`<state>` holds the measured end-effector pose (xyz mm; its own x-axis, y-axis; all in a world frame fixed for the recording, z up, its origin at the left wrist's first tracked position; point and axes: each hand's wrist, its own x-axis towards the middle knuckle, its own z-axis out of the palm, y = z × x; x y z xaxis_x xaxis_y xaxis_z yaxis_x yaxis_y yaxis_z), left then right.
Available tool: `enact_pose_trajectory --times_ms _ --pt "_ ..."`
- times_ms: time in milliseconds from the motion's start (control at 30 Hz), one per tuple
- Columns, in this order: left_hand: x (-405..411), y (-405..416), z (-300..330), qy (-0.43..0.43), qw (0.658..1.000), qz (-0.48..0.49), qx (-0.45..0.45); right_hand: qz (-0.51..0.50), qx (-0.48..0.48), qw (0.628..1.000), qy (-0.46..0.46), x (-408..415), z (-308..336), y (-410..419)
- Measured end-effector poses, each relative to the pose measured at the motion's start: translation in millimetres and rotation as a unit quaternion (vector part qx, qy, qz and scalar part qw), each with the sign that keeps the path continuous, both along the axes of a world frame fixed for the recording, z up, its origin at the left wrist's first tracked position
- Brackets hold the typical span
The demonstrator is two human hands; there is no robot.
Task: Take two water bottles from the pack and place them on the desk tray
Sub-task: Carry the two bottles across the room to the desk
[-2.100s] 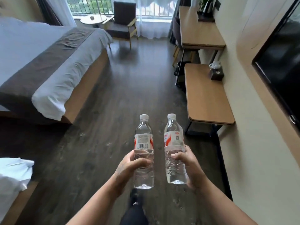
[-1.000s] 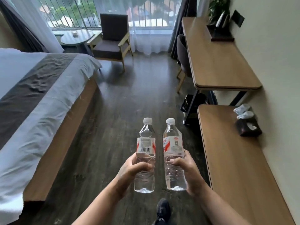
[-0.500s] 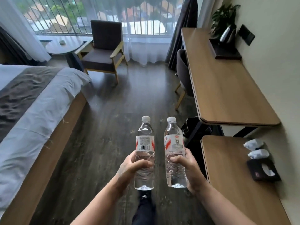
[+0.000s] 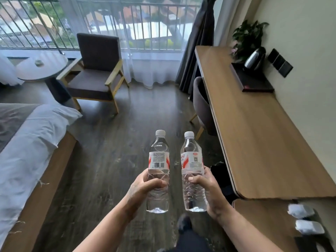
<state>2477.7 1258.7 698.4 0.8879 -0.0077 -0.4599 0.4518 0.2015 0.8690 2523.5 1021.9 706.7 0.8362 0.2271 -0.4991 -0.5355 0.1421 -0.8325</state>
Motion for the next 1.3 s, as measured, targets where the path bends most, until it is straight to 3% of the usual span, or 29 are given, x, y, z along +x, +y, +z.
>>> enact_pose_trajectory --times_ms 333,667,1000,1300 --pt "255.0 39.0 -9.0 0.006 1.000 0.011 0.014 0.023 0.019 1.000 0.003 262.7 -25.1 47.8" --pt "481.6 79.8 9.4 0.009 0.999 0.031 0.003 0.034 0.004 0.999 -0.002 497.1 -8.1 87.4" --pt "715.3 140.3 -15.9 -0.012 0.999 -0.043 0.019 -0.014 -0.005 1.000 -0.002 698.9 -23.7 142.7" --pt "909.2 169.3 13.0 -0.005 0.989 -0.140 0.051 -0.091 0.075 0.993 -0.020 851.9 9.4 176.5"
